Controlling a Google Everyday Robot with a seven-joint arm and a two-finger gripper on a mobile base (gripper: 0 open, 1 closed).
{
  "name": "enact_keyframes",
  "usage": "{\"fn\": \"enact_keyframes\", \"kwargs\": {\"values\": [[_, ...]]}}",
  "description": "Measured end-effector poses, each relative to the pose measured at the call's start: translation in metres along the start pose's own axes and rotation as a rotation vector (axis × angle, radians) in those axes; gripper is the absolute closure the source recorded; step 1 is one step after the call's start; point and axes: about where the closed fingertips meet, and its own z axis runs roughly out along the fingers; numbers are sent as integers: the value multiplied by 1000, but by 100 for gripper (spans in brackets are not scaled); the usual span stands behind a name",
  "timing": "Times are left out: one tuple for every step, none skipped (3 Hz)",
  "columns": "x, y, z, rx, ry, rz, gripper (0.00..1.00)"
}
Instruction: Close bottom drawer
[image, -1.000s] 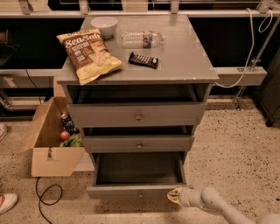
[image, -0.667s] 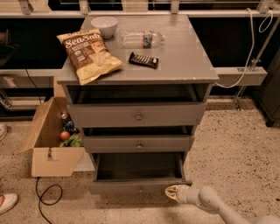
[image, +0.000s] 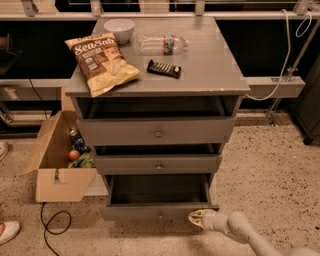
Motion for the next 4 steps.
{"fn": "enact_keyframes", "kwargs": {"values": [[3,-21,8,65,-20,-21,100],[4,-40,15,136,-39,-35,100],[3,-59,27,193,-73,-38,100],[7,-88,44,247,-113,-27,100]]}}
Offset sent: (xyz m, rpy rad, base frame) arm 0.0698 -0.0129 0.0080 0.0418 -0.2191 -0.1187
